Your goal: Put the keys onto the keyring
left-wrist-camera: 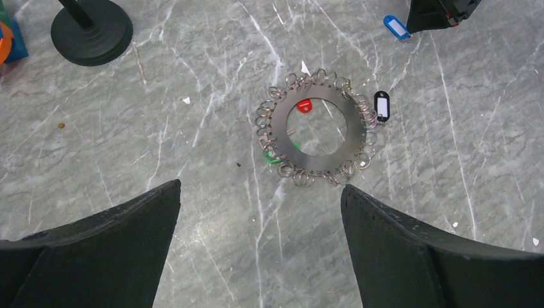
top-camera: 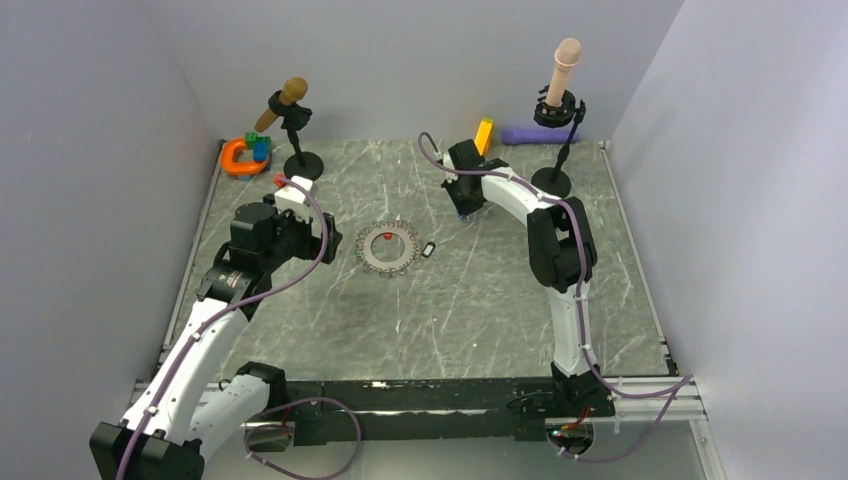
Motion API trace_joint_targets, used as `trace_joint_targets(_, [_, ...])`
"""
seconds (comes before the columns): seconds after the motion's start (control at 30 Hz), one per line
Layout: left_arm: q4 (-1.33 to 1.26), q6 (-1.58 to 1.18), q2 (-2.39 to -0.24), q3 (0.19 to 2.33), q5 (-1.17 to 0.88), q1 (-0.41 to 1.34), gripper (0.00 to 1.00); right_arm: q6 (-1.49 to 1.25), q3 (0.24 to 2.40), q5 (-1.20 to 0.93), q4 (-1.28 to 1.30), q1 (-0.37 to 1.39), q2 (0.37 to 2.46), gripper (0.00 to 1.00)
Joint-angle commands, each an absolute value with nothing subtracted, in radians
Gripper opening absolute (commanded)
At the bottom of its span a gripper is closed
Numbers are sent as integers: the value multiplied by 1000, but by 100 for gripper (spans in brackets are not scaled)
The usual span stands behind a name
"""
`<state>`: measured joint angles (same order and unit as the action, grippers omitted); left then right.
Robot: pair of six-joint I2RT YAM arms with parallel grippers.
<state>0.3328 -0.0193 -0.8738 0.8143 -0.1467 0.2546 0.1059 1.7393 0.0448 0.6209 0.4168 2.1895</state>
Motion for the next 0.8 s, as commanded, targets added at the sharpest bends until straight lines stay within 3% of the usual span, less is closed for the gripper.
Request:
trace_joint_targets(0.0, [291, -20, -861, 841, -169, 253, 98, 110, 1748, 68, 618, 418, 2163, 14])
trace_joint_targets(0.13, [291, -18, -859, 840, -166, 254, 98, 103, 1760, 63, 623, 419, 2175, 27])
trace_joint_targets(0.23, [292, -18, -860, 840, -166, 253, 98, 104, 1767, 63, 628, 419, 2183, 31])
trace_joint_targets(0.77, [291, -18, -864, 840, -171, 253, 98, 103, 1774, 39, 635, 415, 2224, 21])
